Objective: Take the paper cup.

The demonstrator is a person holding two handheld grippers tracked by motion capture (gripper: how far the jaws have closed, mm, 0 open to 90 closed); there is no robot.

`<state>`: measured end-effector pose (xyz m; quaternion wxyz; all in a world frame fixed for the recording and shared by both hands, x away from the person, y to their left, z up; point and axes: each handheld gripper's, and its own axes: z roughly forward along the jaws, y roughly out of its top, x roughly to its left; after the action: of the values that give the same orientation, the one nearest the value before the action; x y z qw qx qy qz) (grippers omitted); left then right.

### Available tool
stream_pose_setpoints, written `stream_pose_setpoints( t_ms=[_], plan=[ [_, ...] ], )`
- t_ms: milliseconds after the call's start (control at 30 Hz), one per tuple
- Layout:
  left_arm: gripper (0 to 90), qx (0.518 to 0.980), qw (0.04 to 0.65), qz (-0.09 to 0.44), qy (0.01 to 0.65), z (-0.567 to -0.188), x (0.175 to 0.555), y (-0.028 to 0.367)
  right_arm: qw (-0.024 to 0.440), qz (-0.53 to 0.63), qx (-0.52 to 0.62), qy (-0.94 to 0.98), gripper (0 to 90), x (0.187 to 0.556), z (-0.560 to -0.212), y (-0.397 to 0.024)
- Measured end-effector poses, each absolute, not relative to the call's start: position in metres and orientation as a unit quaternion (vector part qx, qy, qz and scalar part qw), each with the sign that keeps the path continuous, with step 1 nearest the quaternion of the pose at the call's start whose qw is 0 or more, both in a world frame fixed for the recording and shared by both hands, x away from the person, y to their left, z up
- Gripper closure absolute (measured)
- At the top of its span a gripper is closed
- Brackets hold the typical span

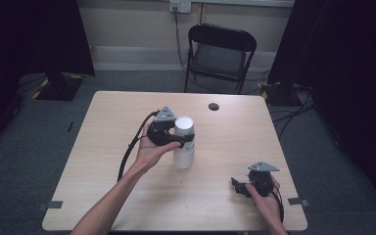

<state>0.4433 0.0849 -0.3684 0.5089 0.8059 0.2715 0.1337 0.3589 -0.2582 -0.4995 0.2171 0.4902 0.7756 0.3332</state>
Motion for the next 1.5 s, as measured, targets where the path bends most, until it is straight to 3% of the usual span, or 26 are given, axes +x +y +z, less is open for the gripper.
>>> stream_pose_setpoints(
  t_ms=[933,1500],
  plan=[
    [30.3,0.789,0.54,0.166,0.243,-0.33,0.433,0.089,0.217,0.333,0.49,0.776,9.9,0.359,-0.5,-0.258],
    [30.5,0.762,0.571,0.174,0.253,-0.312,0.41,0.118,0.217,0.333,0.49,0.776,9.9,0.359,-0.5,-0.258]
  ],
)
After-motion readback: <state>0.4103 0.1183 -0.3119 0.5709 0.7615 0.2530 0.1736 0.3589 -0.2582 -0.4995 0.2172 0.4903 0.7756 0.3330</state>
